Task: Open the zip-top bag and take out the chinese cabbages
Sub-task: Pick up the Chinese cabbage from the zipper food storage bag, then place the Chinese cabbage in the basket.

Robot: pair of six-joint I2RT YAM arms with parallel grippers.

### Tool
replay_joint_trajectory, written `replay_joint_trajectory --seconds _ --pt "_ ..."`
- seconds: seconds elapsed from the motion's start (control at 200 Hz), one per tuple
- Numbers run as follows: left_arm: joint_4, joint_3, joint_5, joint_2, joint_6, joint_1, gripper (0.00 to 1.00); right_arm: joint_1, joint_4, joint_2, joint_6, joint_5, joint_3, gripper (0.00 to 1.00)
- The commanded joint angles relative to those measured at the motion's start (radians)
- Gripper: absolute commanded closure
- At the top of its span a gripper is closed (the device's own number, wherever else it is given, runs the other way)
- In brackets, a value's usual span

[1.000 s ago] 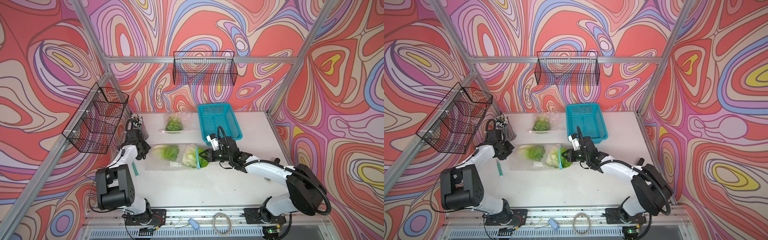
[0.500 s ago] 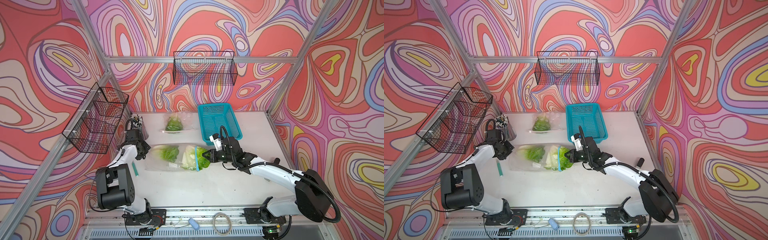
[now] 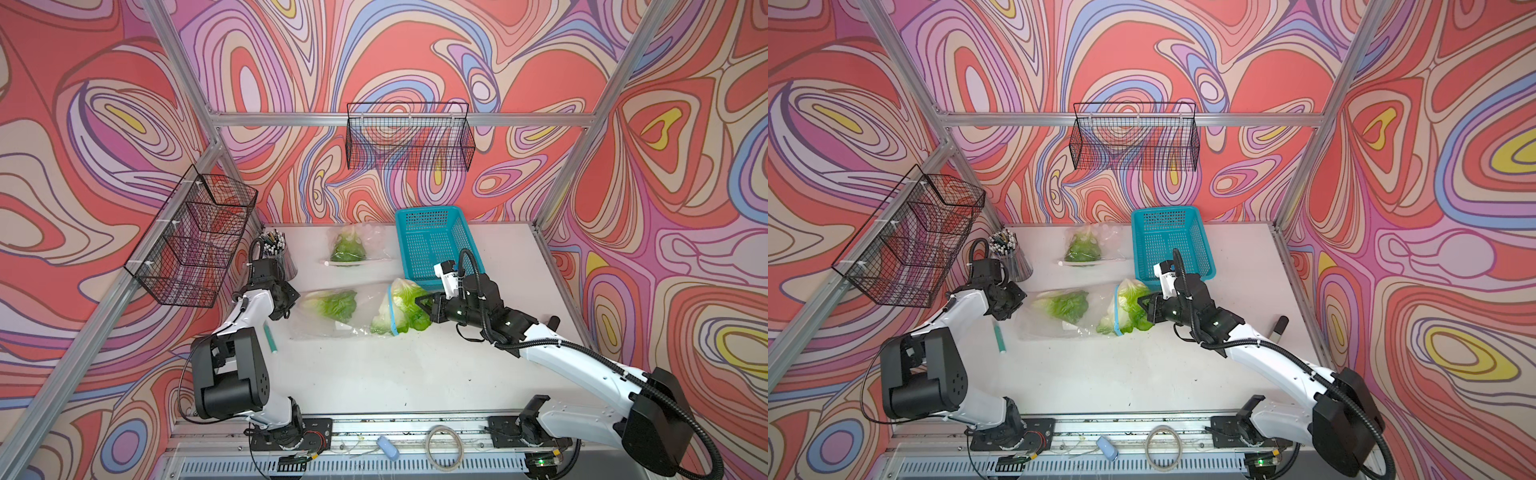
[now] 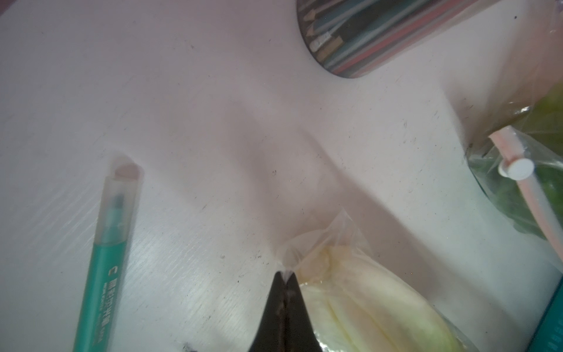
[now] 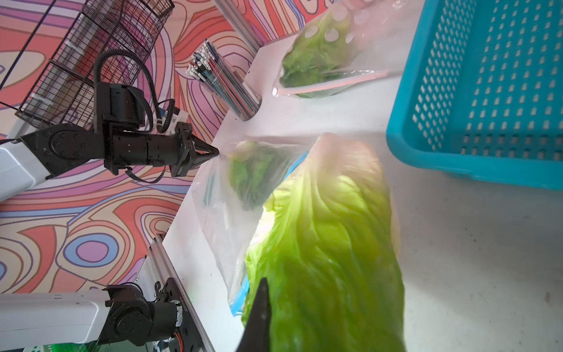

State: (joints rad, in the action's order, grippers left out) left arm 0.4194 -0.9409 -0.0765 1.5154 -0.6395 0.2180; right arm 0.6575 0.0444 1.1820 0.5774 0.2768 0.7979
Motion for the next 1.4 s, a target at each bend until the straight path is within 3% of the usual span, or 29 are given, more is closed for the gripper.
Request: replay_joint_trajectory --seconds 0.0,0.451,0.771,1.077,1.397 --pt "-0.009 -0.021 0.034 0.013 0.006 0.012 1.00 -0.005 0.003 -0.062 -0.032 -0.056 -0.009 1.00" --pt "-0.017 -0.018 0.018 0.021 0.003 0.012 1.00 -0.005 0.133 -0.163 -0.114 -0.159 0.062 1.00" --pt "-0.021 -0.013 0.006 0.018 0.001 0.011 1.00 -0.005 0.178 -0.117 -0.190 -0.144 0.178 1.00" --pt "-0.037 0.002 -0.030 0.013 -0.008 0.011 1.00 -0.051 0.188 0.012 -0.323 -0.196 0.335 1.00" --pt "-0.040 0.010 -0.055 -0.008 -0.006 0.011 1.00 -0.230 0.098 0.289 -0.380 -0.028 0.490 1.00"
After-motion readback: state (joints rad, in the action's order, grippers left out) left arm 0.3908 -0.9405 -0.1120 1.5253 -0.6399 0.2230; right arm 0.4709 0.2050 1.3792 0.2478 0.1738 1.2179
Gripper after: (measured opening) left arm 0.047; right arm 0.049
